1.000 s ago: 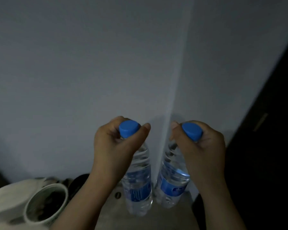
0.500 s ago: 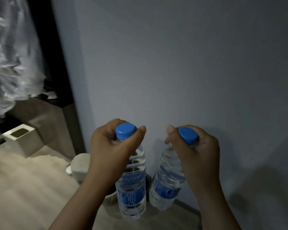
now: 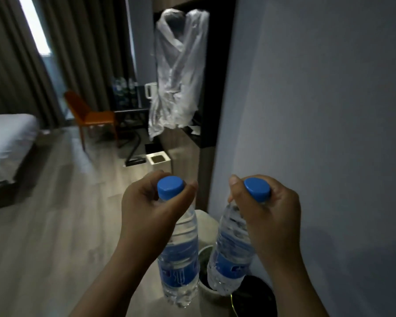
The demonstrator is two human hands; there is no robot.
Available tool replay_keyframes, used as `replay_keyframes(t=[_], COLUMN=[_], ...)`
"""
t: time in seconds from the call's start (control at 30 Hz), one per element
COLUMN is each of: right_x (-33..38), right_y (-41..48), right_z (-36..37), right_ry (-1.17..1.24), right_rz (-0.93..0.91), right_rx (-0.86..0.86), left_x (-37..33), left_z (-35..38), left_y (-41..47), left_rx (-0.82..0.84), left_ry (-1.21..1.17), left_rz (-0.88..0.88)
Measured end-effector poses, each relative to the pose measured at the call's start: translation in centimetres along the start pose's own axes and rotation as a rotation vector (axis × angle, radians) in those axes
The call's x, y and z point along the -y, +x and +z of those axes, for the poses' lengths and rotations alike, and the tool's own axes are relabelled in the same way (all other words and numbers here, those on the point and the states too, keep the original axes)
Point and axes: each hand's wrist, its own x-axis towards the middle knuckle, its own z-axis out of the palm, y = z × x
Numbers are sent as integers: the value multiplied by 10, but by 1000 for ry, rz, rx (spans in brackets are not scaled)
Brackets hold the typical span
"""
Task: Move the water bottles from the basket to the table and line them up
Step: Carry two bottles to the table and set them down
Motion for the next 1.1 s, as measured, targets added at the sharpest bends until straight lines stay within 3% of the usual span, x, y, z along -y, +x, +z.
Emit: replay_keyframes(t=[0.23, 0.5, 1.1], right_x=[-23, -32, -34], right_y=[24, 47, 95], right_z=[58, 162, 429], right_ry=[160, 240, 264], right_rz=[13, 9, 22], right_rx=[234, 369, 498], left_x=[22, 69, 180], left_z=[-36, -101, -292], left_y=[8, 44, 177], left_rx=[-200, -347, -435], left_ry=[157, 234, 358], left_rz=[-84, -114, -134])
